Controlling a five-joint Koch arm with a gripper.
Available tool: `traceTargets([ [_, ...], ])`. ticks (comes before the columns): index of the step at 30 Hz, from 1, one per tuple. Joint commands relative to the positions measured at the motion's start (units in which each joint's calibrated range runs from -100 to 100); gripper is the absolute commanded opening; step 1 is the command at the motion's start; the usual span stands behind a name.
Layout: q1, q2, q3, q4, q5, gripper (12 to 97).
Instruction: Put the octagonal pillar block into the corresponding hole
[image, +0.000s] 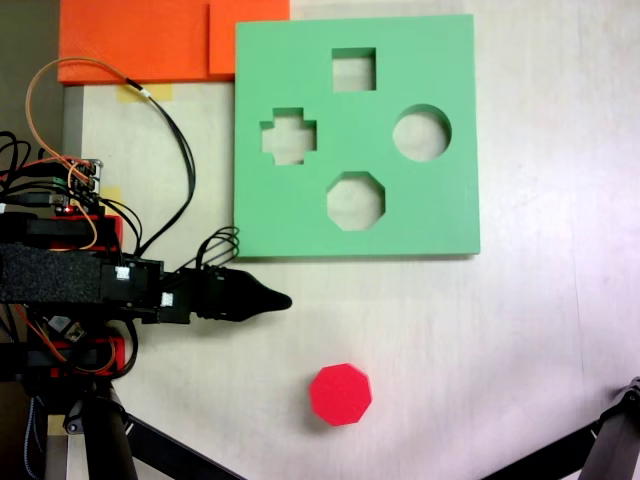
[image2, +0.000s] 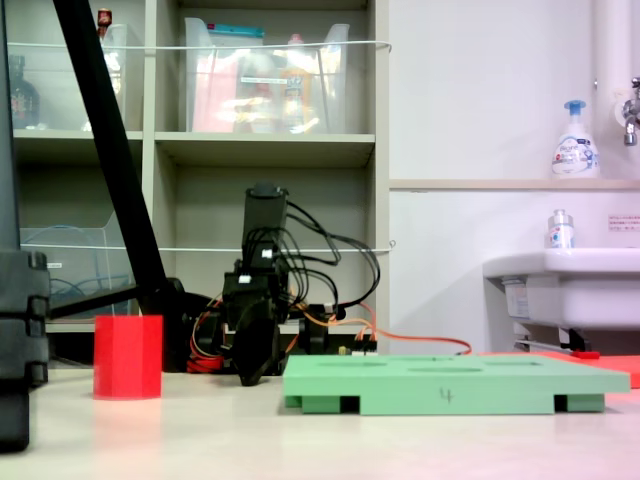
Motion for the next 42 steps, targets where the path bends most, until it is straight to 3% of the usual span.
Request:
traceTargets([
  [1, -0.2, -0.4, -2.1, -2.1, -0.5, 48.6],
  [27, -0.1, -0.4, -2.1, -1.2, 0.1, 49.9],
  [32, -2.1, -0.4, -2.1, 4.0, 19.1, 49.3],
  [36, -5.6, -0.4, -2.1, 2.0, 23.3, 43.2],
  [42, -7.5, -0.4, 10.7, -34.8, 32.7, 41.6],
])
